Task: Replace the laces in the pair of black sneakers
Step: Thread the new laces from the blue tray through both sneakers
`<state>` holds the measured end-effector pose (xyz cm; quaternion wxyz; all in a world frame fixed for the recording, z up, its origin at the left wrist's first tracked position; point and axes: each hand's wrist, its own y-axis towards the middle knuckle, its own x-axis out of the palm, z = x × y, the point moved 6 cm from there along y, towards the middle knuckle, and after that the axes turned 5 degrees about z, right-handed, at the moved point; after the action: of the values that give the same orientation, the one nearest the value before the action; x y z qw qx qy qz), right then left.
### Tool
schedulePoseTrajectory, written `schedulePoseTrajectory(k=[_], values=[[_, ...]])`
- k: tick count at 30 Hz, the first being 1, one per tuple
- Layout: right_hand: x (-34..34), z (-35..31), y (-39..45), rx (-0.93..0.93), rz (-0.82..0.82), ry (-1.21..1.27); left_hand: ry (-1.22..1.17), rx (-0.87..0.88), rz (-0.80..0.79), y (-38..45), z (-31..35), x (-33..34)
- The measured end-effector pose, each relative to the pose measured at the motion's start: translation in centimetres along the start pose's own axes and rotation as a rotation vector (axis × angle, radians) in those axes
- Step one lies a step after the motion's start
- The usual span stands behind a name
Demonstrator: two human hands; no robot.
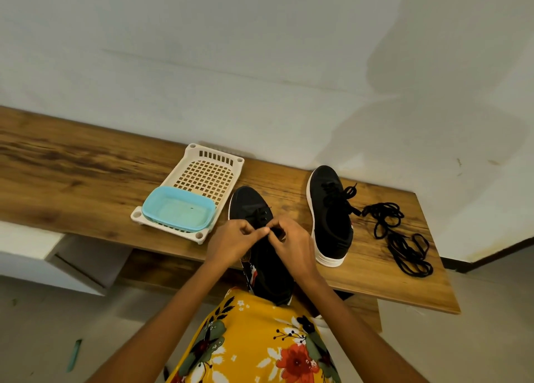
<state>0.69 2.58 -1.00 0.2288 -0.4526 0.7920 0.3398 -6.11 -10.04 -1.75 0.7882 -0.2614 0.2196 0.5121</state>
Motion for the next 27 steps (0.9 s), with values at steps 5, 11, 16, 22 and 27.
schedulePoseTrajectory(k=[5,11,16,22,27], values=[[-0.1,0.1,0.0,-0.024,0.003,-0.009,-0.195,0.036,-0.035,0.6,0.1,-0.1],[0.2,0.3,0.0,-0.035,-0.001,-0.013,-0.343,-0.051,-0.221,0.9,-0.7,-0.1],[0.2,0.4,0.0,-0.028,0.007,-0.008,-0.314,-0.022,-0.288,1.3,-0.7,0.1],[0.3,0.3,0.1,-0.032,-0.026,-0.051,-0.329,0.109,-0.192,1.7,0.9,-0.2],[0.2,0.0,0.1,-0.057,-0.023,-0.072,-0.443,0.127,-0.144,1.9,-0.1,-1.2]])
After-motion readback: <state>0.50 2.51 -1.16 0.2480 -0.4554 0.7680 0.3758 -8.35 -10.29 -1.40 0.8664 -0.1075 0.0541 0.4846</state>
